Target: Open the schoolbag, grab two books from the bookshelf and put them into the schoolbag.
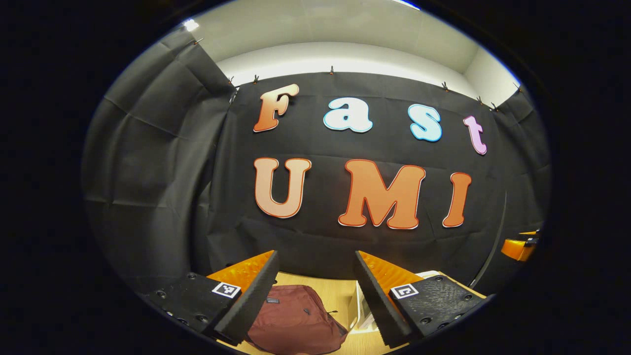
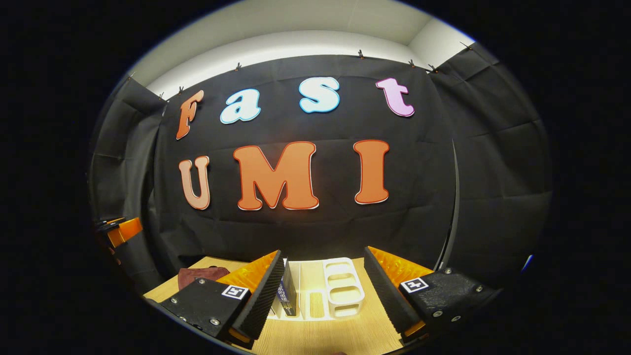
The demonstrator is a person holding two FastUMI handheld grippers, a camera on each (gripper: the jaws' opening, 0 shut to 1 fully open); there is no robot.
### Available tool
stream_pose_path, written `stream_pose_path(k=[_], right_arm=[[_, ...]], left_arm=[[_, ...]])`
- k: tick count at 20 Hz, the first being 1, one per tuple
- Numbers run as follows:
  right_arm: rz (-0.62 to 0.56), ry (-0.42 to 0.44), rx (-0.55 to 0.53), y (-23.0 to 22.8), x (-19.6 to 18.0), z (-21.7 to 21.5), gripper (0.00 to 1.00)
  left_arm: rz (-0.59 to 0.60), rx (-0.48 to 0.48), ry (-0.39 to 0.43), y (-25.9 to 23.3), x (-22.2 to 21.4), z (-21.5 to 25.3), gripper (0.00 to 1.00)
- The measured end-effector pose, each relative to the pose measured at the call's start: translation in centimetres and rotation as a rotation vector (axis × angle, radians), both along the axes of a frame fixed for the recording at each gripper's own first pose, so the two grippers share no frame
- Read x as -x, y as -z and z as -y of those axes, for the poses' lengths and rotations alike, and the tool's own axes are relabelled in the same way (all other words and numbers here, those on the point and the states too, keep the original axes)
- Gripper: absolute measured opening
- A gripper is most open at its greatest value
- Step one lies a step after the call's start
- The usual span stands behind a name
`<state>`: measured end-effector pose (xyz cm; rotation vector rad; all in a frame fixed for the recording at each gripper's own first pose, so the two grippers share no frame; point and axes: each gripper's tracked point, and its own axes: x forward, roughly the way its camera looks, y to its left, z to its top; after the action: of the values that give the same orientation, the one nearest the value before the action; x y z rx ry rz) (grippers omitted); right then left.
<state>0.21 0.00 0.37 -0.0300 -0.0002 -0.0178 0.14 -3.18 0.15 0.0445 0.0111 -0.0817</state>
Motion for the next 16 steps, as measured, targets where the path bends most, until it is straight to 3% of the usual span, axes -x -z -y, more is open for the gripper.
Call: stream_pose_path(k=[1, 7, 8, 11, 16], right_arm=[[0.005, -0.001, -0.003, -0.3, 0.2, 0.0, 0.96], [0.011, 0.011, 0.009, -0.3, 0.2, 0.5, 1.0], [0.006, 0.014, 0.011, 0.0, 0.2, 0.5, 0.96], [-0.018, 0.022, 0.028, 0.8, 0.5, 0.8, 1.0], [-0.052, 0.049, 0.028, 1.9, 0.6, 1.9, 0.96]], left_arm=[[-0.003, 0.0, -0.004, 0.0, 0.0, -0.2, 0.94], [-0.001, -0.044, -0.009, 0.3, -0.1, -0.2, 0.95], [-0.004, -0.066, -0.006, 0.7, -0.1, -0.2, 0.94], [-0.039, -0.147, 0.02, 2.7, -0.1, -0.2, 0.94], [-0.16, -0.323, 0.033, 10.0, 1.3, -0.8, 0.95]])
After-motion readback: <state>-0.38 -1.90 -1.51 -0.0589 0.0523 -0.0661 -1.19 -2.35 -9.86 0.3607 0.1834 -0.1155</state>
